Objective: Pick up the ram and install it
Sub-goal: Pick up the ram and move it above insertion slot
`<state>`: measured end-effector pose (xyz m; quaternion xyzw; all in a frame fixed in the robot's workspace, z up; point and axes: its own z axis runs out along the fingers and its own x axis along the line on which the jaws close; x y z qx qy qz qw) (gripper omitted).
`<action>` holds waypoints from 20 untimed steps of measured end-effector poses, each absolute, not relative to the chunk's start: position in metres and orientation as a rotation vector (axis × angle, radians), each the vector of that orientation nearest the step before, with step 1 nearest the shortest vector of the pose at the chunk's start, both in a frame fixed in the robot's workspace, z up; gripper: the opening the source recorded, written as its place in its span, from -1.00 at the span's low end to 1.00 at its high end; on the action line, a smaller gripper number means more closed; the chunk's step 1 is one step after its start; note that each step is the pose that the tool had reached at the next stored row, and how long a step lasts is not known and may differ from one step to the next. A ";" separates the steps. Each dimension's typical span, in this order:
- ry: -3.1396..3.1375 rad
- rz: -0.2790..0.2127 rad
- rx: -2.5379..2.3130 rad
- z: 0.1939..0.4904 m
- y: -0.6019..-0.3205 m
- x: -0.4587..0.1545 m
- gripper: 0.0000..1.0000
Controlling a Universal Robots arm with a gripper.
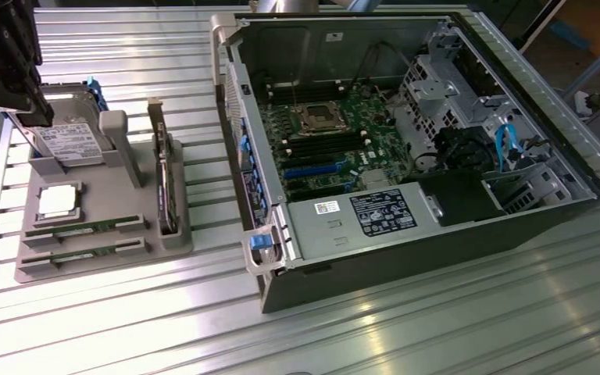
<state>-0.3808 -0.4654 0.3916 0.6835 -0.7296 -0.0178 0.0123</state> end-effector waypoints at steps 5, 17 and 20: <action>-2.275 -0.056 2.131 0.391 -0.465 -0.381 -0.79; -2.278 -0.062 2.134 0.389 -0.468 -0.381 -0.79; -2.280 -0.066 2.136 0.389 -0.468 -0.381 -0.79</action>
